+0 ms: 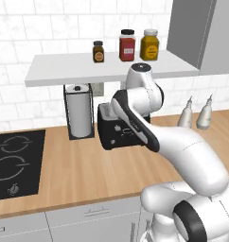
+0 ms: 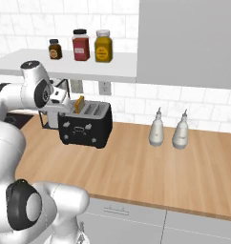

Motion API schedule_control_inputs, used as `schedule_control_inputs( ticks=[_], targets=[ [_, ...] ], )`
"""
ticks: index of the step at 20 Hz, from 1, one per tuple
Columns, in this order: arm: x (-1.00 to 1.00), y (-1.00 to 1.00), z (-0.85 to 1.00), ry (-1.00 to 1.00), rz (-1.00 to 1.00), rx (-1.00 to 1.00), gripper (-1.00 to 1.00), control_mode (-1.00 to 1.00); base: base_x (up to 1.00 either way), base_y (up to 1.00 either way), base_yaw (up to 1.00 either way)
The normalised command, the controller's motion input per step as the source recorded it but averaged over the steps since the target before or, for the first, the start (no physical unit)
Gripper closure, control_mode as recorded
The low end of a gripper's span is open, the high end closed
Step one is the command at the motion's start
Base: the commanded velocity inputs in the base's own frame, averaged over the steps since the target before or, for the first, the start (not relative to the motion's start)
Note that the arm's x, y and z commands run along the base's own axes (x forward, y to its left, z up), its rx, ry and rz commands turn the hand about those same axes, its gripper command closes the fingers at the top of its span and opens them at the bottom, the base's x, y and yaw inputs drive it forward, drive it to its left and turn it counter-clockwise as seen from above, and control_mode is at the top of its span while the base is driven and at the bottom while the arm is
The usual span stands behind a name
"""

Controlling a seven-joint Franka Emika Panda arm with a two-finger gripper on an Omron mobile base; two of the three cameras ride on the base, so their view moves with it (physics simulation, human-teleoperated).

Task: Start the toaster. Once the lever pops up, take the bread to the plate on the dining counter.

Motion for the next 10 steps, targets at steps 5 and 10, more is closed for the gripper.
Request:
schedule_control_inputs(
  ticks=[5,10],
  targets=[
    [0.43,0.15,-0.23,-0.03,0.0,0.0,1.0,-1.0,0.0,0.0,0.0],
    [0.41,0.12,-0.31,-0.09,0.0,0.0,1.0,-1.0,0.0,0.0,0.0]
  ],
)
